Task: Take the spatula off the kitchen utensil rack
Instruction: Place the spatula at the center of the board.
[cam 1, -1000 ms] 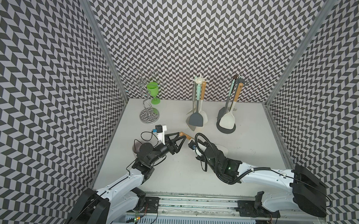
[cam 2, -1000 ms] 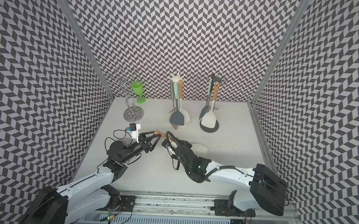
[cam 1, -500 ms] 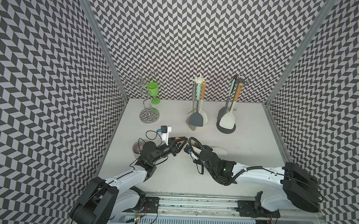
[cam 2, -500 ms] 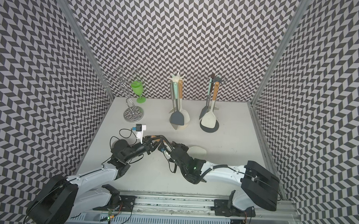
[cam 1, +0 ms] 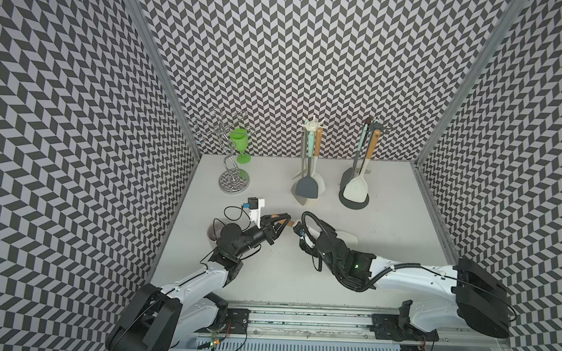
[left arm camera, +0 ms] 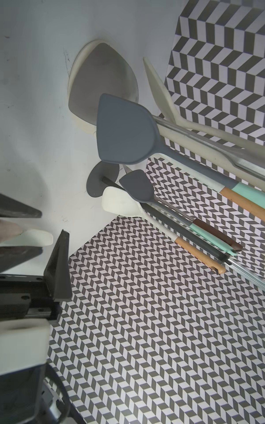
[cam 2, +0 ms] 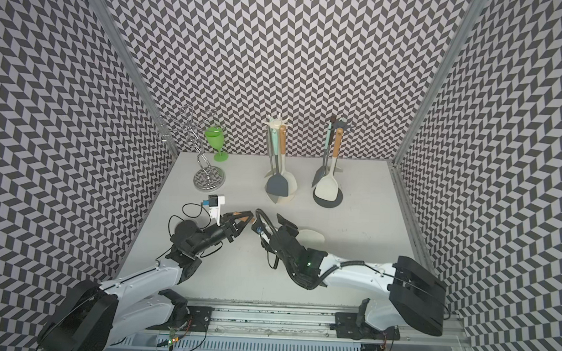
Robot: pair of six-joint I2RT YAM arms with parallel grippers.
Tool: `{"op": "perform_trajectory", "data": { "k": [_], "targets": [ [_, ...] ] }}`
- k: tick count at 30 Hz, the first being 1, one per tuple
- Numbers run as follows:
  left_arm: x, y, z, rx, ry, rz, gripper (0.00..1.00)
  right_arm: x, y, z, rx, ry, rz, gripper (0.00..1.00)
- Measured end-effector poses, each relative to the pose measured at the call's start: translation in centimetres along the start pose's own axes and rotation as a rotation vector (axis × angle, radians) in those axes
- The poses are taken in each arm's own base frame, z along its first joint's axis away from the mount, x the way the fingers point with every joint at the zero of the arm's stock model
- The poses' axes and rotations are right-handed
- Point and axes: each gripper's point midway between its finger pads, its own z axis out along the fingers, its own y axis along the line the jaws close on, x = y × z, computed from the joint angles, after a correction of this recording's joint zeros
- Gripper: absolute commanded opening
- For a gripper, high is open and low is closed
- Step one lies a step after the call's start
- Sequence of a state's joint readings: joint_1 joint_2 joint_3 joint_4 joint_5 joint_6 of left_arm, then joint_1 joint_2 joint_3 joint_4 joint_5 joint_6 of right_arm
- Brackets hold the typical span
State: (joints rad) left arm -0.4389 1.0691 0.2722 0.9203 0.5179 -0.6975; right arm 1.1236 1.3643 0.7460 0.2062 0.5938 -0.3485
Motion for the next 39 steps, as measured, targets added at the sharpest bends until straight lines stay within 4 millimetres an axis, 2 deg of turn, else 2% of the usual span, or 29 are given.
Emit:
{"op": "perform_trajectory", "data": {
  "k": [3, 5, 12, 16, 23, 27, 33, 39],
  "targets": [
    [-0.3, -0.2, -0.5, -0.007, -0.025, 0.008, 0.0, -1.1, -1.1, -1.5, -0.012, -0.022, 0.156, 0.89],
    [-0.2, -0.1, -0.8, -0.017, -0.036, 0.009, 0.0, -2.0, -1.7, -2.6, -0.036, -0.048, 0.29, 0.99],
    [0.0, 0.7, -1.8, -0.069, -0.078, 0.016, 0.0, -5.7, -3.0, -6.6, -0.2, -0.169, 0.856, 1.0],
    [0.0, 0.7, -2.2, -0.084, -0.106, 0.037, 0.0, -5.9, -2.9, -8.1, -0.316, -0.202, 1.207, 0.99],
    [0.1, 0.2, -2.4, -0.092, -0.139, 0.072, 0.0, -3.0, -0.5, -7.6, -0.442, -0.113, 1.662, 0.95],
    [0.1, -0.8, -2.2, -0.079, -0.151, 0.105, 0.0, -3.3, 0.8, -6.5, -0.516, -0.048, 1.852, 0.93],
    [0.0, -2.0, -2.2, -0.063, -0.171, 0.152, 0.0, -4.1, 3.1, -4.6, -0.593, 0.066, 2.012, 0.86],
    [-0.2, -2.5, -2.3, -0.06, -0.189, 0.179, 0.0, -5.4, 3.1, -3.6, -0.652, 0.068, 2.124, 0.7]
  ]
}}
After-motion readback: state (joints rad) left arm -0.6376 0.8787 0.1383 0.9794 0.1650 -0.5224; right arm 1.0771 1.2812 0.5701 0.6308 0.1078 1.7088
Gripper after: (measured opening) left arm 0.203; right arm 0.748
